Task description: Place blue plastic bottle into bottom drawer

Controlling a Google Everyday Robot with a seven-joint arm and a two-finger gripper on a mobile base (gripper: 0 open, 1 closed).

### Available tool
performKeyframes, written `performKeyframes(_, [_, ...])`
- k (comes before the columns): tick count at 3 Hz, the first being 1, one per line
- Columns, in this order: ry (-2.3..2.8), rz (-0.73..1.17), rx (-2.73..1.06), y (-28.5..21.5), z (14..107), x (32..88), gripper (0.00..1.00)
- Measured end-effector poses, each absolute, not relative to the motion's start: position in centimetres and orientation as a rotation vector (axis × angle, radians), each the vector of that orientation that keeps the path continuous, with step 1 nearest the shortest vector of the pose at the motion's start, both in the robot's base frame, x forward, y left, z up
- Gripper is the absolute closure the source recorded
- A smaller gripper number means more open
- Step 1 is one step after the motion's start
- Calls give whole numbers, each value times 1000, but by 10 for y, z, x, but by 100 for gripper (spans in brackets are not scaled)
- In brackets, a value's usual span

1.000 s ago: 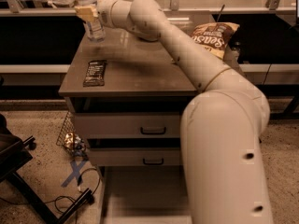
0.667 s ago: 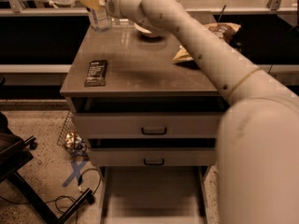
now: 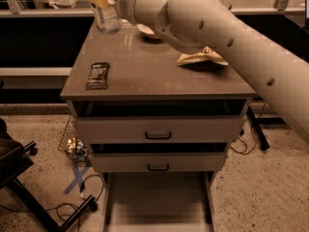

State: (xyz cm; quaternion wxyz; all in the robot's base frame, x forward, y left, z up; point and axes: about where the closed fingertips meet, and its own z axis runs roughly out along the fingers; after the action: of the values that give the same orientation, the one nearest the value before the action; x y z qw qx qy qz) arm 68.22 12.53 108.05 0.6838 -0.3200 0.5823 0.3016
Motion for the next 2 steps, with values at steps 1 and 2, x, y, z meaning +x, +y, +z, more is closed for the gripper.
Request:
performKeyframes(1, [1369, 758, -752, 137, 1026, 597, 100])
performKeyframes(2, [1430, 866, -773, 148, 977, 533, 100])
